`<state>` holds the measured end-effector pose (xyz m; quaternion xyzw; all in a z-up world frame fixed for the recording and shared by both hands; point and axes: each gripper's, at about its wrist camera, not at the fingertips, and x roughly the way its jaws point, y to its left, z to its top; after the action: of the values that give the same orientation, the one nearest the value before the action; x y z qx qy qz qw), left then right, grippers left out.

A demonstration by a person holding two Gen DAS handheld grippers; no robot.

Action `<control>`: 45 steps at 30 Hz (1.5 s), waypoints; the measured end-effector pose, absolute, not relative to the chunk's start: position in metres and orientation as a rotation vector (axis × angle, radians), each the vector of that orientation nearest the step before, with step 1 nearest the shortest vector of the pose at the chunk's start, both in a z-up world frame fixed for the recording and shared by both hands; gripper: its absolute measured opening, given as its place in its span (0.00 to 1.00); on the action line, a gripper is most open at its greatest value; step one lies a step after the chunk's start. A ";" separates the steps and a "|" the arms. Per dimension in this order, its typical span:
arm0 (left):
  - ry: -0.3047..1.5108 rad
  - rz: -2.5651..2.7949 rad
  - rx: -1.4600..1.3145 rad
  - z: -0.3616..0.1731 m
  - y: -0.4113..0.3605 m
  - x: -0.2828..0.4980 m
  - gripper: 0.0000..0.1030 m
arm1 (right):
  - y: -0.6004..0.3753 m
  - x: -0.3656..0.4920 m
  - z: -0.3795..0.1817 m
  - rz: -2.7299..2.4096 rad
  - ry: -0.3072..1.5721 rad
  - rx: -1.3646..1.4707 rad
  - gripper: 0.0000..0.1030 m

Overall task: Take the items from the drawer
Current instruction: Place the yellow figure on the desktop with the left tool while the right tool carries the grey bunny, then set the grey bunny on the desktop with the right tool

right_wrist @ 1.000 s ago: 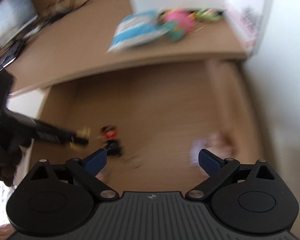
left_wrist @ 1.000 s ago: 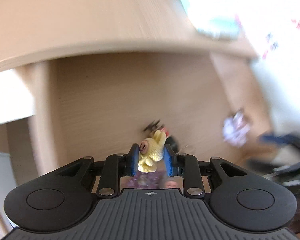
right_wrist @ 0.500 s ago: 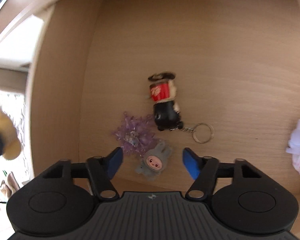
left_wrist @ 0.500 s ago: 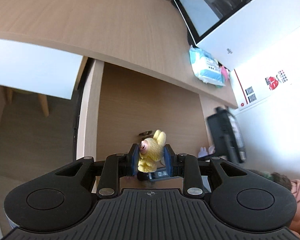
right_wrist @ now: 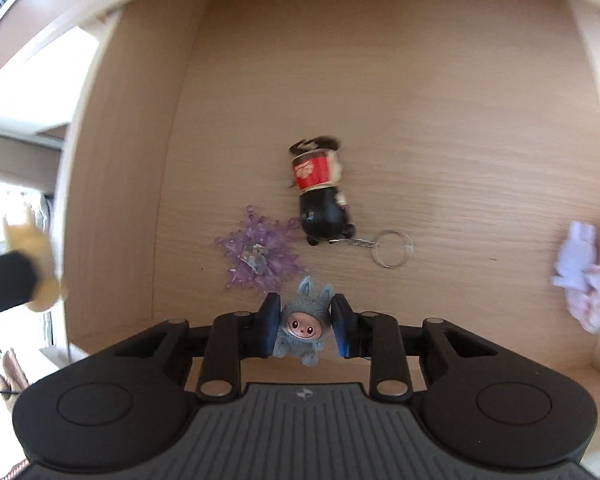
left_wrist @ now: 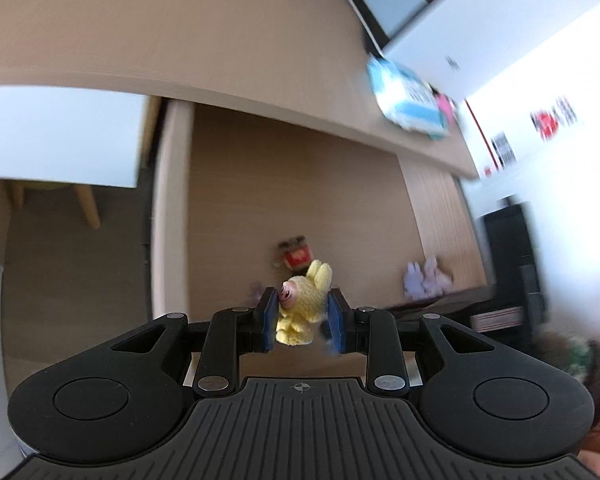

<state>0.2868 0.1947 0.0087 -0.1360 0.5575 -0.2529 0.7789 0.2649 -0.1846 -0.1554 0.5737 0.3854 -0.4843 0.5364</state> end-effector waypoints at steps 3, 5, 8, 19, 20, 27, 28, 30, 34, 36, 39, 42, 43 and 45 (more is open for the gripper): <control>1.239 -0.603 -0.243 0.005 0.174 0.289 0.29 | -0.166 0.252 -0.128 -1.238 0.849 1.289 0.26; 1.257 -0.635 -0.217 0.004 0.160 0.290 0.29 | -0.155 0.239 -0.108 -1.305 0.798 1.234 0.26; 1.263 -0.681 -0.186 0.009 0.136 0.297 0.29 | -0.137 0.216 -0.080 -1.413 0.718 1.153 0.26; 0.923 -0.717 -0.059 0.073 0.020 0.372 0.29 | -0.102 0.150 -0.065 -1.625 0.464 1.114 0.26; 0.896 -0.710 -0.041 0.077 0.008 0.383 0.29 | -0.102 0.145 -0.066 -1.633 0.456 1.113 0.26; 0.893 -0.658 -0.001 0.060 -0.060 0.448 0.30 | -0.102 0.132 -0.067 -1.649 0.429 1.098 0.26; 0.906 -0.637 0.016 0.055 -0.066 0.453 0.30 | -0.099 0.130 -0.065 -1.653 0.424 1.099 0.26; 0.914 -0.607 0.042 0.047 -0.073 0.455 0.30 | -0.099 0.126 -0.065 -1.655 0.414 1.101 0.26; 0.866 -0.604 0.056 0.047 -0.076 0.450 0.31 | -0.099 0.121 -0.069 -1.667 0.410 1.110 0.26; 0.825 -0.601 0.003 0.054 -0.066 0.446 0.31 | -0.101 0.117 -0.073 -1.670 0.399 1.129 0.26; 0.795 -0.590 -0.106 0.064 -0.034 0.440 0.31 | -0.104 0.115 -0.076 -1.673 0.399 1.140 0.26; 0.785 -0.576 -0.208 0.071 0.009 0.418 0.31 | -0.108 0.114 -0.075 -1.687 0.402 1.126 0.26; 0.785 -0.574 -0.229 0.071 0.023 0.409 0.31 | -0.111 0.113 -0.074 -1.694 0.402 1.113 0.26; 0.792 -0.560 -0.252 0.068 0.053 0.386 0.31 | -0.117 0.109 -0.069 -1.717 0.399 1.084 0.26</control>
<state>0.3858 0.0531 0.0676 -0.1208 0.3798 -0.2686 0.8770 0.1093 -0.1171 -0.0688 0.4503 0.1657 -0.7133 0.5109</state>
